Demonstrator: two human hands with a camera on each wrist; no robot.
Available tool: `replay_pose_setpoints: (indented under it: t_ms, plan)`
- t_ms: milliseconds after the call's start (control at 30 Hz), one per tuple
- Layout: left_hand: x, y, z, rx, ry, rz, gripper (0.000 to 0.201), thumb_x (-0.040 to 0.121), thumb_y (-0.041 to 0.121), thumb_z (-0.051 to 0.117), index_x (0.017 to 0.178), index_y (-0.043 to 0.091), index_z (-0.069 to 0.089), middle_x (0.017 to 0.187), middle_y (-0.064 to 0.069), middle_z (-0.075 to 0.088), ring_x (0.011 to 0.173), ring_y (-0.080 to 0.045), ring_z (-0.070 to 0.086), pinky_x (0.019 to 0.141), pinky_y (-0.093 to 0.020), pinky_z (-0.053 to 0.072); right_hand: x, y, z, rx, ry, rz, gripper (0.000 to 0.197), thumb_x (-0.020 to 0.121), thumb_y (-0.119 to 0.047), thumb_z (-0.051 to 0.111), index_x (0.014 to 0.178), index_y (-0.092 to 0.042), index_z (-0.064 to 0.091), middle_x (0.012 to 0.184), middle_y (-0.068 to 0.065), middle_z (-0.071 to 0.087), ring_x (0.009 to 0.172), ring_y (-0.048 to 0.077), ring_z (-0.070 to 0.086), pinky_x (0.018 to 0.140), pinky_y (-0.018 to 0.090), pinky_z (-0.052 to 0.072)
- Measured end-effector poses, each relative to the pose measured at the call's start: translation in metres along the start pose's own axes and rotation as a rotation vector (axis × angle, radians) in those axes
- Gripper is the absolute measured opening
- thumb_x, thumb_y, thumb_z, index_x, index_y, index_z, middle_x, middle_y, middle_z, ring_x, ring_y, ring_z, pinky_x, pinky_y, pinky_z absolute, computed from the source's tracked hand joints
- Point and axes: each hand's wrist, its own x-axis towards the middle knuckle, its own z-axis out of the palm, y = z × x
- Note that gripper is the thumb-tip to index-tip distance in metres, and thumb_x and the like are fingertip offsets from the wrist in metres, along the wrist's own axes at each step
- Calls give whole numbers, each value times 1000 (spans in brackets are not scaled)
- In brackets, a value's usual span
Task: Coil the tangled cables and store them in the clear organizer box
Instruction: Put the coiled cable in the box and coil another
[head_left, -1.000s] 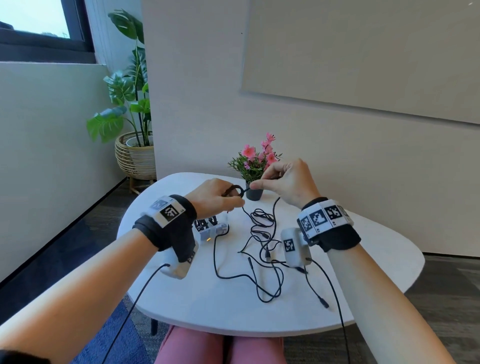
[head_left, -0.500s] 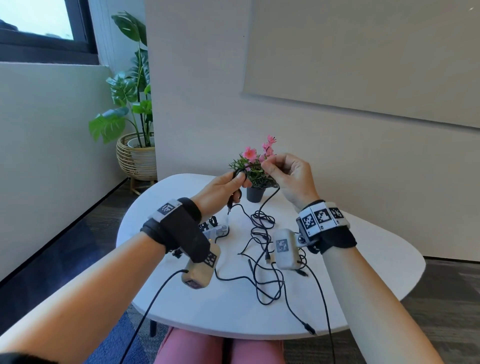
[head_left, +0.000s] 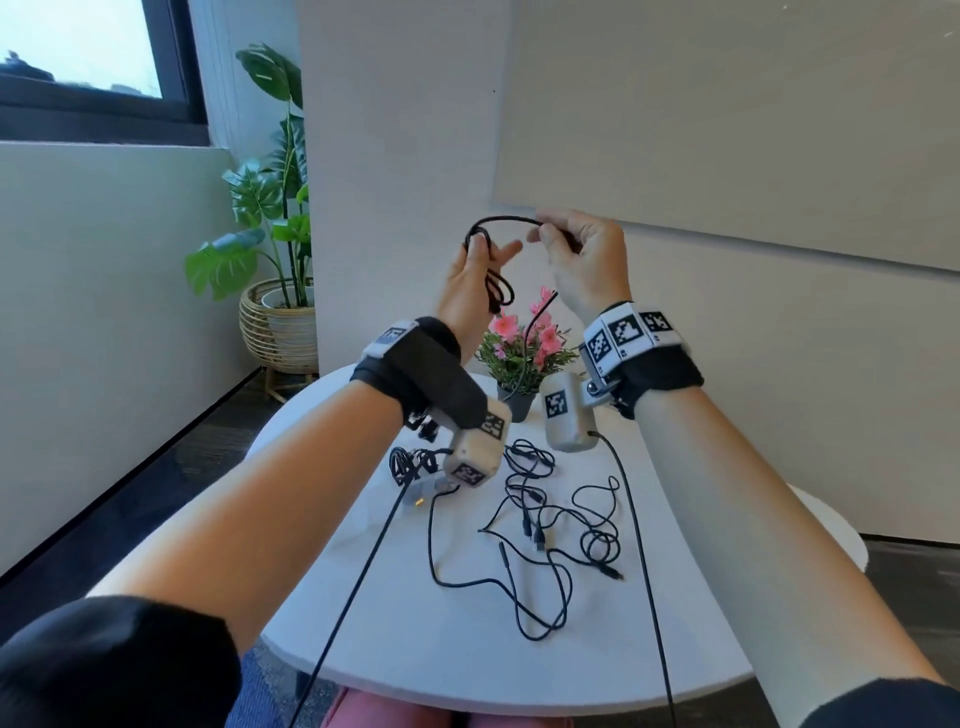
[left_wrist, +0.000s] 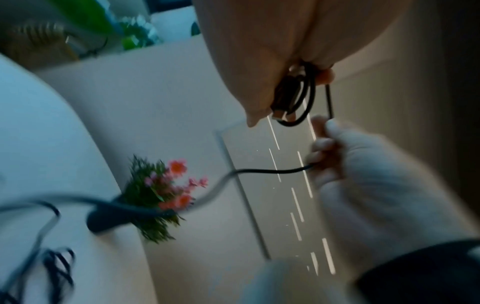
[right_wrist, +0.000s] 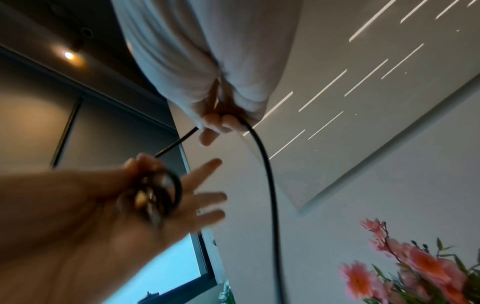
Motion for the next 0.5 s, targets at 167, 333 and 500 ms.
replay_pose_setpoints:
  t_ms: [167, 333, 500]
  plan:
    - [11, 6, 9, -196, 62, 35, 32, 103, 30, 19, 77, 18, 34, 132, -16, 54, 111, -21, 55, 77, -30, 42, -21, 12, 1, 75, -111, 121, 14, 92, -24, 59, 87, -16, 69, 58, 3, 64, 43, 9, 51, 48, 22, 42]
    - [13, 5, 5, -241, 162, 5, 27, 103, 28, 21, 84, 16, 37, 83, -2, 61, 80, -19, 68, 69, -33, 51, -53, 26, 3, 48, -390, 189, 33, 99, -31, 41, 95, -14, 68, 59, 2, 48, 46, 7, 41, 55, 19, 34]
    - [17, 9, -3, -296, 223, -131, 31, 101, 23, 25, 71, 17, 32, 52, 7, 39, 36, -6, 32, 37, -15, 32, -79, 41, 1, 140, -520, 252, 34, 99, -28, 43, 83, -9, 66, 56, -2, 34, 52, 11, 31, 52, 22, 27]
